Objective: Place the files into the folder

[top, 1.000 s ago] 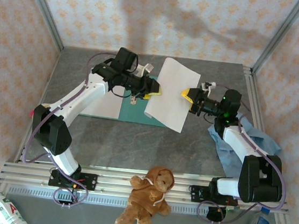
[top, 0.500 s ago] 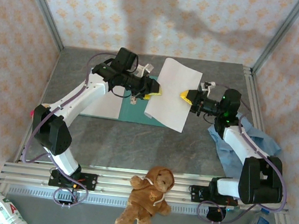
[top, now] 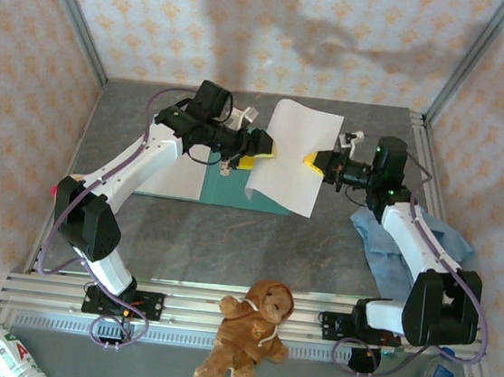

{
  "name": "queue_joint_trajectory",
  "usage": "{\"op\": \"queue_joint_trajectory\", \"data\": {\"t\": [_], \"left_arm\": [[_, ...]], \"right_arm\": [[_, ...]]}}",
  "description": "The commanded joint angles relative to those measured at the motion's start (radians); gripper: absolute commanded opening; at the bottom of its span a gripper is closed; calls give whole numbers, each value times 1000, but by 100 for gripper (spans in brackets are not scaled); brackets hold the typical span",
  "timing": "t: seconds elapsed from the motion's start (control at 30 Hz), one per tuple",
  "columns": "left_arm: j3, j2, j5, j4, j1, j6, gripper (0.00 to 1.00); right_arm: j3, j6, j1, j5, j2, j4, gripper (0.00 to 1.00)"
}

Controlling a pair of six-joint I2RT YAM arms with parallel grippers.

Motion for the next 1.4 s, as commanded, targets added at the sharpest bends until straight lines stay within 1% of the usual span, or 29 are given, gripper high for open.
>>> {"op": "queue_joint_trajectory", "data": {"t": [0.0, 0.1, 0.13, 0.2, 0.23, 0.33, 0.37, 0.5, 0.57, 0.67, 0.77, 0.87, 1.0, 1.17, 1.37], "left_arm": [[-32, -36, -129, -62, 31, 50, 73], [-88, -74, -243, -75, 71, 58, 74], [-114, -90, -285, -80, 86, 61, 74], [-174, -121, -324, -63, 111, 59, 74], [-206, -140, -346, -53, 126, 56, 74], [-271, -180, -485, -91, 151, 79, 74], [-291, -190, -509, -98, 160, 86, 74], [-372, -226, -553, -99, 200, 100, 74], [-407, -244, -581, -107, 223, 103, 73], [-460, -271, -581, -93, 256, 103, 72], [-498, -302, -600, -87, 282, 105, 72], [-518, -328, -636, -94, 297, 108, 72], [-535, -349, -643, -94, 305, 114, 72], [-549, -345, -636, -93, 306, 117, 72], [-568, -347, -621, -88, 305, 116, 71]], "right_arm": [[105, -223, 6, 52, -5, -328, 0], [198, -310, 7, 110, 61, -504, 0], [229, -322, 7, 117, 90, -533, 0], [280, -315, 17, 124, 152, -537, 0], [322, -335, 29, 143, 187, -564, 0], [511, -426, 76, 225, 322, -730, 0], [579, -436, 93, 240, 373, -766, 0], [841, -467, 171, 311, 538, -879, 0], [991, -474, 212, 316, 633, -940, 0], [1177, -472, 267, 326, 748, -1004, 0], [1311, -468, 305, 319, 833, -1036, 0], [1352, -476, 316, 336, 870, -1031, 0], [1313, -555, 312, 447, 907, -1056, 0], [1300, -628, 299, 578, 1010, -1095, 0], [1313, -641, 295, 702, 1089, -1097, 0]]}}
